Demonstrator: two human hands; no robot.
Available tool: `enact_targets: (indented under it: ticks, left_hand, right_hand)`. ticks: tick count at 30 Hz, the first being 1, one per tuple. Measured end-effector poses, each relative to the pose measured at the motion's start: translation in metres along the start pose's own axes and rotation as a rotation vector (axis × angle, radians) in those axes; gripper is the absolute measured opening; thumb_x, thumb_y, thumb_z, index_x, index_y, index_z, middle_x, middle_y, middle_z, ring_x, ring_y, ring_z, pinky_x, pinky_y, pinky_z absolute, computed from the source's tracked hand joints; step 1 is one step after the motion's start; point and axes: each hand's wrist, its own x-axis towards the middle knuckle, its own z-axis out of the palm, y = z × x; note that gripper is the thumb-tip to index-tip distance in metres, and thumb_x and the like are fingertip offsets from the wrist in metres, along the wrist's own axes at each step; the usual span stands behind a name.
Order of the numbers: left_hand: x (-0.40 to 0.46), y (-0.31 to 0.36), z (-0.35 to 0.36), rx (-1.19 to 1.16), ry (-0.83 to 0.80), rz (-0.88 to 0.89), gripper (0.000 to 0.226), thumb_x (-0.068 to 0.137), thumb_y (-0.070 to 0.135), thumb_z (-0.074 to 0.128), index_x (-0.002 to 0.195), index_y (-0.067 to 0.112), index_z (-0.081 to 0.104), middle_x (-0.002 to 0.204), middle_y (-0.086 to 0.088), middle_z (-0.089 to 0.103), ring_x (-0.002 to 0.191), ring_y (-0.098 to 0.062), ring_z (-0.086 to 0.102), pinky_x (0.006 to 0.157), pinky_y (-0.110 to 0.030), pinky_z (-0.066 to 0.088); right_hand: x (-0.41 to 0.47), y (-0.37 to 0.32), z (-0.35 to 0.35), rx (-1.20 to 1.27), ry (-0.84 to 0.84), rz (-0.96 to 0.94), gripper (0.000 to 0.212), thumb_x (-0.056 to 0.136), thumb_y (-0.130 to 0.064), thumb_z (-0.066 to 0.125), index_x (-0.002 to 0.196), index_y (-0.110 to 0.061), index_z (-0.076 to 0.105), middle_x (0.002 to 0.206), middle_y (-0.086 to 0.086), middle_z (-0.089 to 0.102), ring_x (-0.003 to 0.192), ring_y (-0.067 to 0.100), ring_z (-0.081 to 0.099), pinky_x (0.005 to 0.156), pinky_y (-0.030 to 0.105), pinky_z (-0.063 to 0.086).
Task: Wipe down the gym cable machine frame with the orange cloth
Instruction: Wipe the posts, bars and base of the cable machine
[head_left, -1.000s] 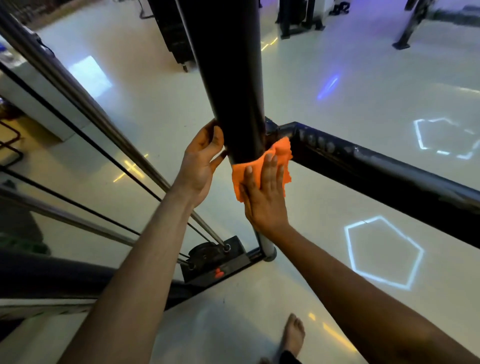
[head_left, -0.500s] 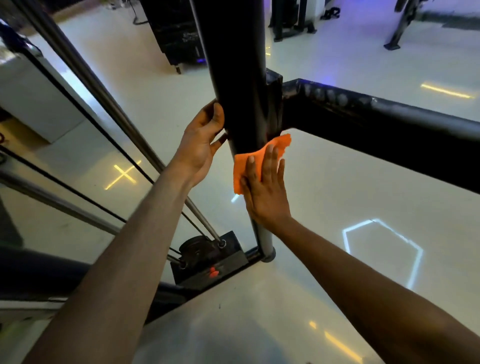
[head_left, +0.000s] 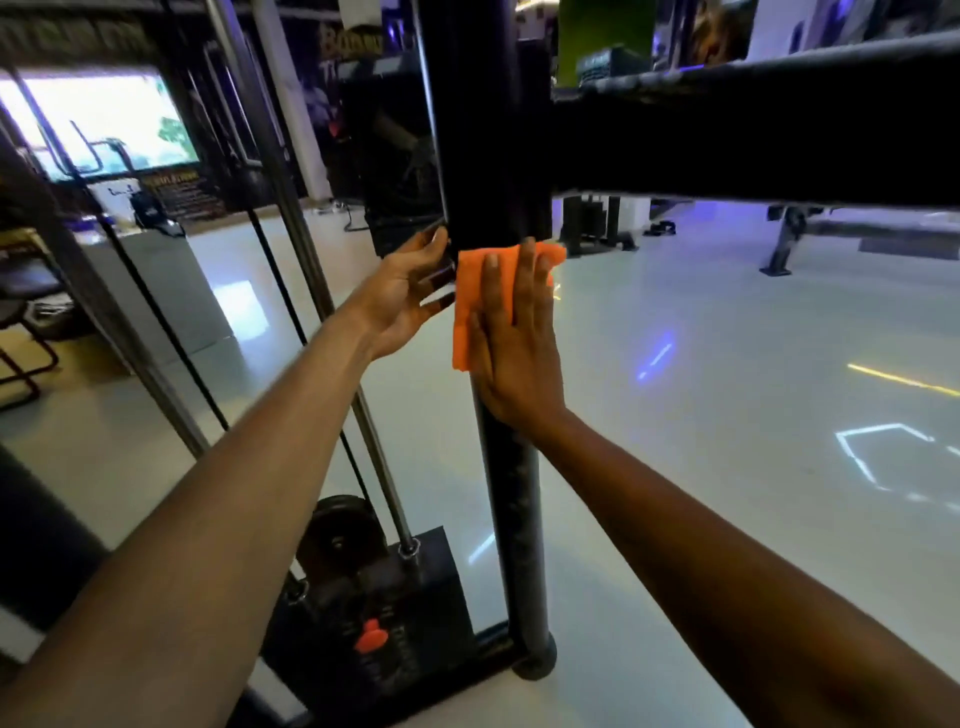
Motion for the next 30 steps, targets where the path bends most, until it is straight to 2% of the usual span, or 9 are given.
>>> enact_targets:
  ticks: [2, 5, 8, 14, 18, 21, 23, 27, 30]
  left_hand:
    - [-0.006, -0.014, 0.004, -0.020, -0.002, 0.049, 0.018, 0.114, 0.033, 0.051, 0.122, 0.030, 0.067, 0.111, 0.003, 0.076, 0.115, -0.020, 0.071, 0.102, -0.037, 0.057]
    - [-0.013, -0.020, 0.014, -0.040, 0.019, 0.118, 0.018, 0.114, 0.026, 0.051, 0.121, 0.029, 0.068, 0.094, 0.009, 0.076, 0.087, -0.009, 0.071, 0.082, -0.028, 0.056]
    - [-0.016, -0.023, 0.018, -0.017, 0.040, 0.184, 0.020, 0.111, 0.027, 0.058, 0.128, 0.027, 0.069, 0.102, 0.007, 0.075, 0.093, -0.012, 0.070, 0.094, -0.035, 0.050]
    - [-0.015, -0.032, 0.020, 0.106, 0.030, 0.229, 0.015, 0.110, 0.037, 0.060, 0.119, 0.028, 0.068, 0.106, 0.002, 0.073, 0.099, -0.017, 0.068, 0.095, -0.038, 0.050]
    - [-0.018, -0.057, 0.011, 0.108, 0.039, 0.161, 0.031, 0.110, 0.037, 0.060, 0.138, 0.027, 0.068, 0.119, 0.001, 0.075, 0.116, -0.020, 0.070, 0.106, -0.043, 0.055]
    - [-0.024, -0.061, 0.011, 0.031, 0.003, 0.151, 0.025, 0.112, 0.027, 0.055, 0.130, 0.028, 0.072, 0.111, 0.002, 0.074, 0.116, -0.022, 0.068, 0.110, -0.044, 0.053]
    - [-0.025, -0.061, 0.009, 0.005, 0.007, 0.169, 0.022, 0.111, 0.025, 0.054, 0.122, 0.029, 0.073, 0.109, 0.001, 0.074, 0.118, -0.024, 0.067, 0.113, -0.046, 0.050]
    - [-0.025, -0.071, 0.005, 0.016, 0.029, 0.189, 0.020, 0.110, 0.029, 0.057, 0.123, 0.028, 0.072, 0.120, -0.003, 0.073, 0.130, -0.030, 0.065, 0.120, -0.052, 0.046]
    - [-0.029, -0.085, 0.006, 0.032, 0.040, 0.186, 0.030, 0.113, 0.029, 0.052, 0.139, 0.027, 0.067, 0.124, 0.001, 0.076, 0.124, -0.021, 0.071, 0.107, -0.042, 0.057]
  right_hand:
    - [0.002, 0.002, 0.000, -0.009, 0.027, -0.027, 0.073, 0.116, -0.045, 0.040, 0.172, -0.005, 0.015, 0.179, 0.026, -0.005, 0.166, 0.043, -0.008, 0.128, 0.070, 0.020]
    - [-0.041, 0.019, 0.011, -0.039, -0.020, -0.073, 0.084, 0.111, -0.037, 0.053, 0.174, -0.014, 0.001, 0.180, 0.019, -0.014, 0.166, 0.042, -0.012, 0.126, 0.071, 0.026]
    - [-0.082, 0.032, 0.020, -0.012, -0.113, -0.073, 0.090, 0.109, -0.045, 0.050, 0.172, -0.030, -0.013, 0.179, 0.010, -0.023, 0.166, 0.038, -0.018, 0.124, 0.073, 0.029]
    - [-0.033, 0.016, 0.005, -0.074, -0.025, -0.135, 0.092, 0.106, -0.061, 0.041, 0.172, -0.013, -0.001, 0.179, 0.015, -0.020, 0.166, 0.040, -0.015, 0.127, 0.072, 0.025]
    - [-0.090, 0.035, 0.018, -0.071, -0.118, -0.012, 0.086, 0.106, -0.062, 0.032, 0.173, -0.026, -0.008, 0.178, 0.003, -0.027, 0.166, 0.033, -0.017, 0.123, 0.073, 0.031]
    - [-0.125, 0.051, 0.027, -0.052, -0.176, -0.014, 0.089, 0.103, -0.064, 0.033, 0.173, -0.030, -0.011, 0.179, 0.001, -0.027, 0.166, 0.036, -0.016, 0.117, 0.074, 0.040]
    - [-0.111, 0.048, 0.026, -0.041, -0.127, -0.057, 0.089, 0.105, -0.064, 0.036, 0.171, -0.033, -0.016, 0.179, 0.005, -0.025, 0.166, 0.038, -0.014, 0.121, 0.074, 0.035]
    - [-0.066, 0.031, 0.022, -0.087, -0.028, -0.054, 0.089, 0.108, -0.074, 0.018, 0.174, -0.018, -0.002, 0.180, 0.014, -0.017, 0.167, 0.040, -0.010, 0.128, 0.068, 0.023]
    - [-0.089, 0.036, 0.031, -0.086, -0.040, -0.029, 0.092, 0.107, -0.075, 0.011, 0.174, -0.012, 0.005, 0.180, 0.014, -0.016, 0.167, 0.038, -0.012, 0.130, 0.067, 0.020]
